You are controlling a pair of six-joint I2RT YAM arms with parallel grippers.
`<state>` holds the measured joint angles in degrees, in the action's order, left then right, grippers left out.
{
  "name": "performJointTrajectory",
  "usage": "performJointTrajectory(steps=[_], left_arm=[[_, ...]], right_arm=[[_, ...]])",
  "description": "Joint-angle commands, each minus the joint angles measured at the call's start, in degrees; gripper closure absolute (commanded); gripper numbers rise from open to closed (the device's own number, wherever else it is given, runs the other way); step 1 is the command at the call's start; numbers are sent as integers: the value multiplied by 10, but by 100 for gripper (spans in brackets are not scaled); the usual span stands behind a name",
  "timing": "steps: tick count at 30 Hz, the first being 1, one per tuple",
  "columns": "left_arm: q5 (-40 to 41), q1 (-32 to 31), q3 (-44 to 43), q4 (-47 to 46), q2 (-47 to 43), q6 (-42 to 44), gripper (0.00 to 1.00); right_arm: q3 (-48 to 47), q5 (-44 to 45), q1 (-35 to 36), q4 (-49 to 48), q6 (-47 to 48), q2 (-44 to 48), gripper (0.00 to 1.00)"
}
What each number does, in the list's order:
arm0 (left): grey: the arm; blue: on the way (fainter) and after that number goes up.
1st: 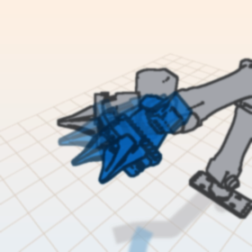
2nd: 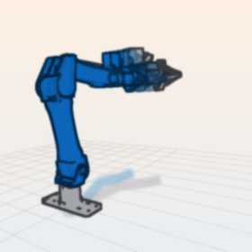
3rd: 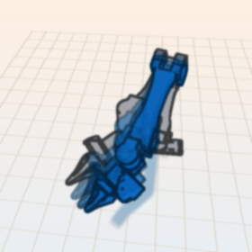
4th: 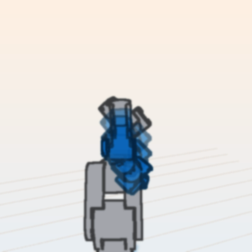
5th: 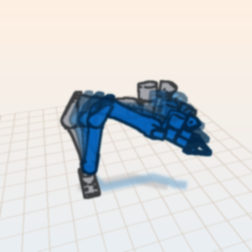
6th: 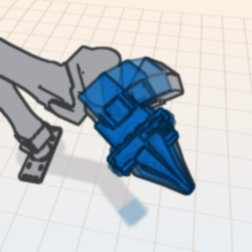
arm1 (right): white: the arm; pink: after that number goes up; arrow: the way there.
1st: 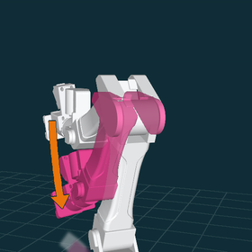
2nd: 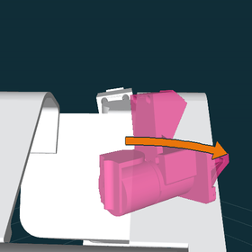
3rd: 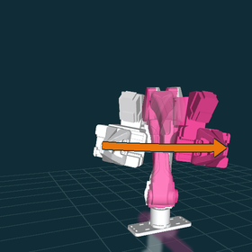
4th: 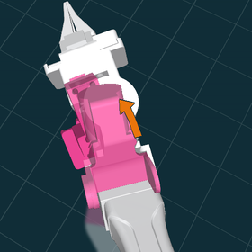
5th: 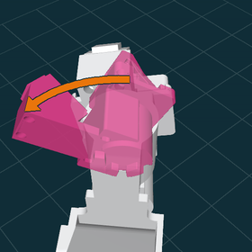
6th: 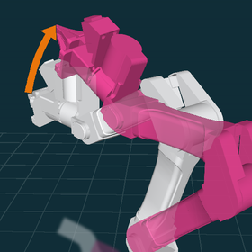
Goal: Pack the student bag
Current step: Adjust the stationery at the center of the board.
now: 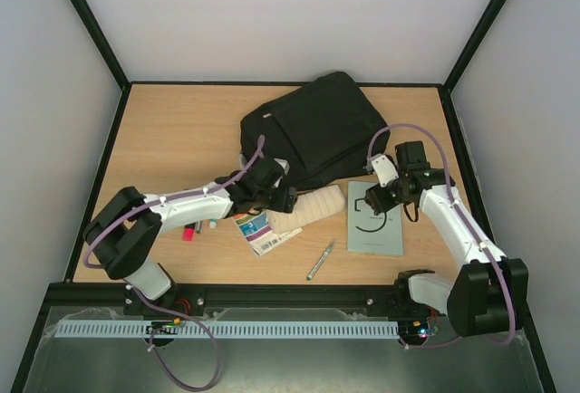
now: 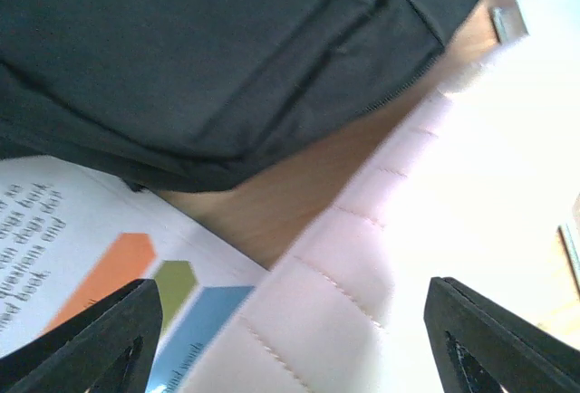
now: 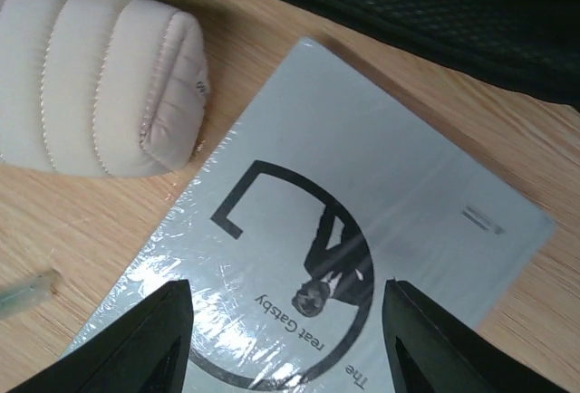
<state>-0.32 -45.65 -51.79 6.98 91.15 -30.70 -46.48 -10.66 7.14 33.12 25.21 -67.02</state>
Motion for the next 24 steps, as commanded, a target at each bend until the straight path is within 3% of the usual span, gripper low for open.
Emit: performJointTrajectory(steps=[1,9,15,18,24], left_arm=[[-11,-37,-3,0,13,-13,18],[-52,-99,-20,-33,78,-42,17],[-61,-164,-94,-5,130,-49,16],[-58,-173,-133,29,124,-34,3],[-16,-154,-175,127,56,20,1]], right_arm=[[-35,54,1,62,-49,26,42],[-34,76,1,68,-50,-2,42],[-45,52,1,35,-49,-53,42],[-59,24,1,39,-47,-78,42],[-71,15,1,25,-44,-93,42]])
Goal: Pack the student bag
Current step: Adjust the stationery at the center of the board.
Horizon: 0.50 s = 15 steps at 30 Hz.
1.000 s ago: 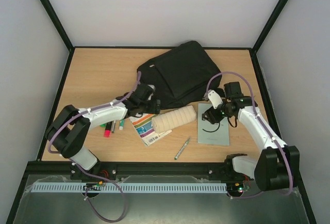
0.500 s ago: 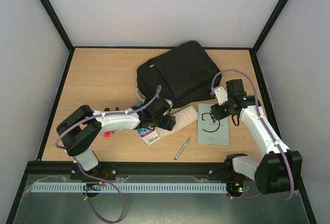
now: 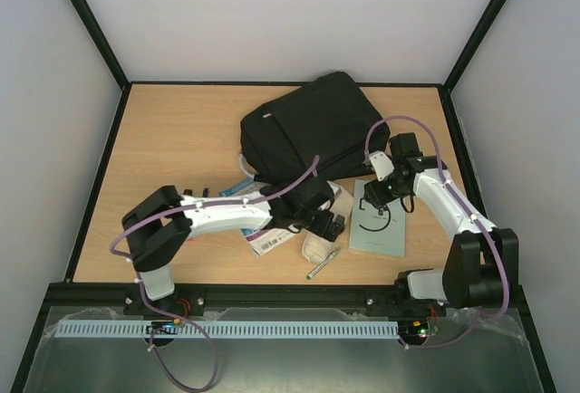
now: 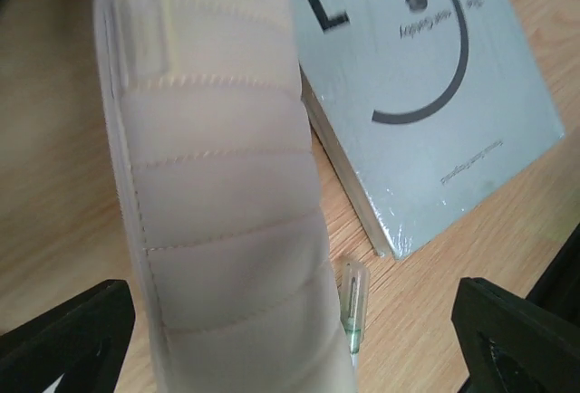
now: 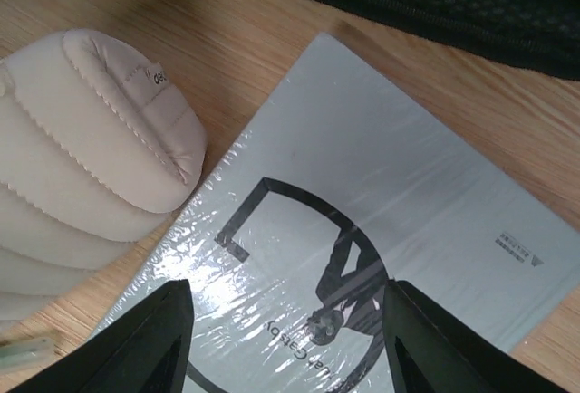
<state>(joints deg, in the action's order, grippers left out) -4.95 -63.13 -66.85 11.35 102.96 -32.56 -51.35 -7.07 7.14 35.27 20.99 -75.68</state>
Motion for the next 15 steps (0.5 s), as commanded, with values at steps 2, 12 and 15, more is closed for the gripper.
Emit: performJointTrajectory(steps=[2,12,15], left_arm=[[52,49,-18,97,-89,46,1],[37,329,12,-3,-91,-30,1],[-2,380,-37,-21,-36,-45,1]], right_arm=[[-31,-39,1,4,-9,-8,42],[-96,-146,1,-23,-60,-74,32],[-109,-159,1,-34,-73,-97,27]])
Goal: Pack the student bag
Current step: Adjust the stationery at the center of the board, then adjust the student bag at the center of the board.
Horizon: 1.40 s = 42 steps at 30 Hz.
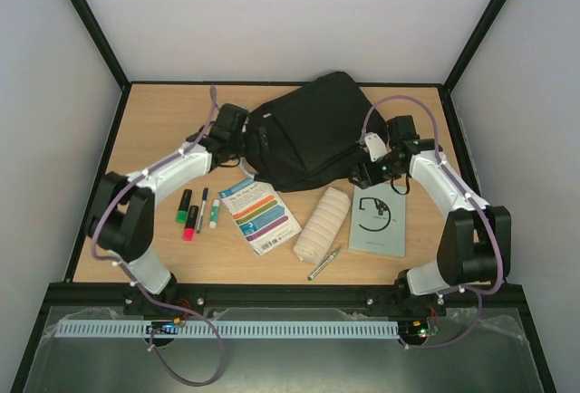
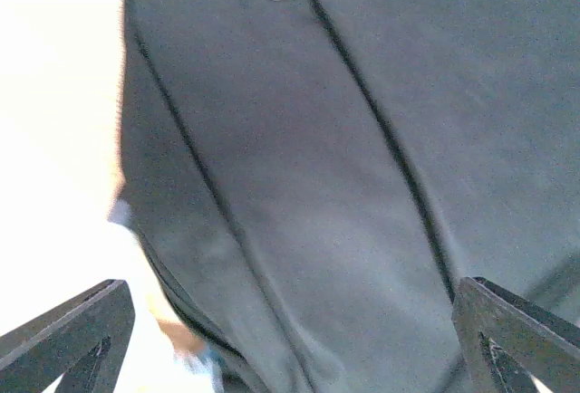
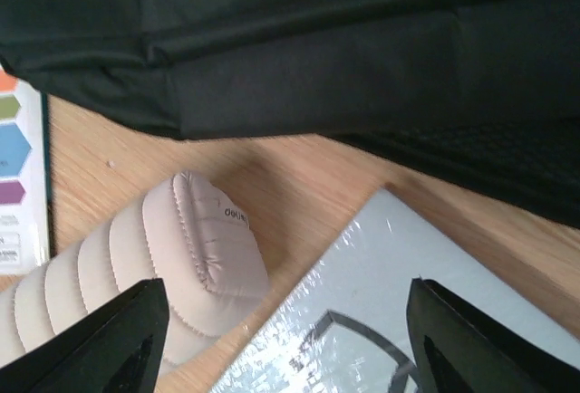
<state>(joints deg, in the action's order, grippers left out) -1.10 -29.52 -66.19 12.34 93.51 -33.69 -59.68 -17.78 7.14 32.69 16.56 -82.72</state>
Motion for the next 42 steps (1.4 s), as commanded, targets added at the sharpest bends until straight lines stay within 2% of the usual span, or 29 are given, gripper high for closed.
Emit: performJointTrajectory(steps=[1,4,10,14,18,22,29,34,37,42], left_arm=[[-41,52,-59,-31,73,-25,1],[-28,75,-104,-10,115,1,1],[-92,136,-161,-33,193,-1,1],[-127,155,-222,-27,264,12,1],[-146,158,-277,-16,317,31,1],[-173,154,-306,-15,351,31,1],[-197,126,-287,-1,353,48,1],[-205,107,-209,-31,294,39,2],[-210,94,-159,-48,255,42,6],[-213,60,-103,-58,212,39,11]], right_arm=[[-26,-51,1,-11,-29,-33,26],[-12,-21,1,-39,-31,-41,24],[26,6,0,-103,-65,-43,20],[75,2,-5,-165,-75,-2,10],[68,-38,-6,-144,-78,-24,9],[58,-39,-5,-139,-72,-59,7],[-29,-37,-5,-111,-91,-163,6],[-112,-32,-4,-99,-109,-245,9],[-162,-35,2,-87,-117,-299,13],[-236,-24,7,-75,-125,-365,14]])
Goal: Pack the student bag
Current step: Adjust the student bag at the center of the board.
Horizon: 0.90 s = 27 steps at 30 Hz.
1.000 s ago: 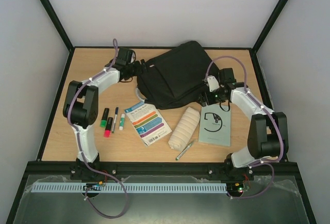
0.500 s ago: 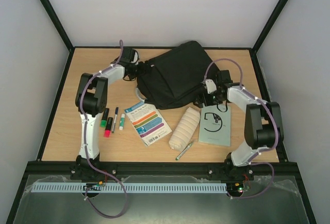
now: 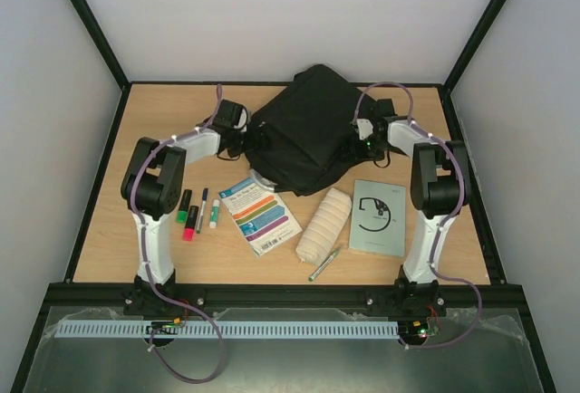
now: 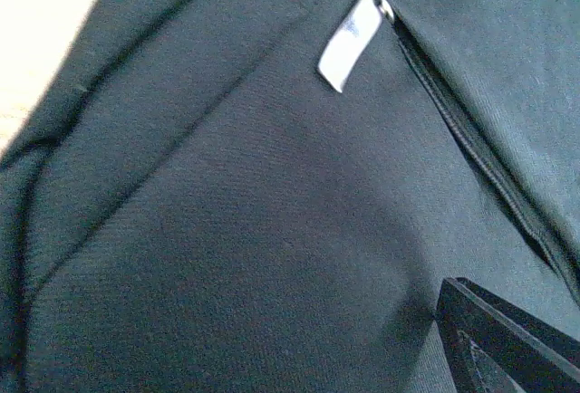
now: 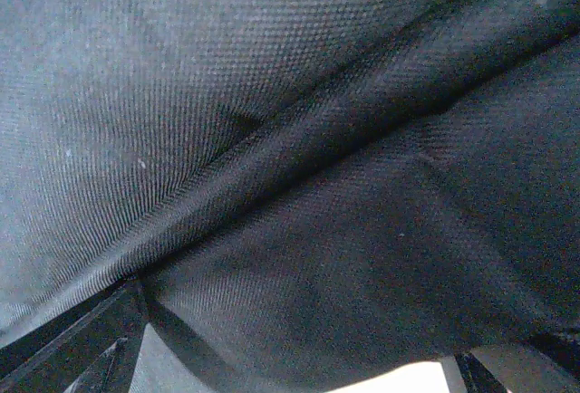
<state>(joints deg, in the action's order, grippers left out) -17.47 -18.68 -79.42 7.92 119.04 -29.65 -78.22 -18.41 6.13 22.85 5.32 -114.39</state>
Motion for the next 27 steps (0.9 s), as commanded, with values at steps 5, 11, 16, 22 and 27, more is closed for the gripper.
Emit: performJointTrajectory(steps=[5,11,16,22,27], left_arm=[[-32,-102,73,-8,-75,12,11],[33,-169,91,61,-119,24,10],[132,-189,129,130,-206,2,4],[166,-236,195,147,-308,-44,3],[186,-299,232,136,-319,-80,3]], right_arm=[[-119,4,18,45,-7,-86,14],[-137,-6,15,83,-7,-16,13],[-69,18,15,86,-3,97,9],[58,7,15,57,14,225,1],[170,45,14,3,14,292,1]])
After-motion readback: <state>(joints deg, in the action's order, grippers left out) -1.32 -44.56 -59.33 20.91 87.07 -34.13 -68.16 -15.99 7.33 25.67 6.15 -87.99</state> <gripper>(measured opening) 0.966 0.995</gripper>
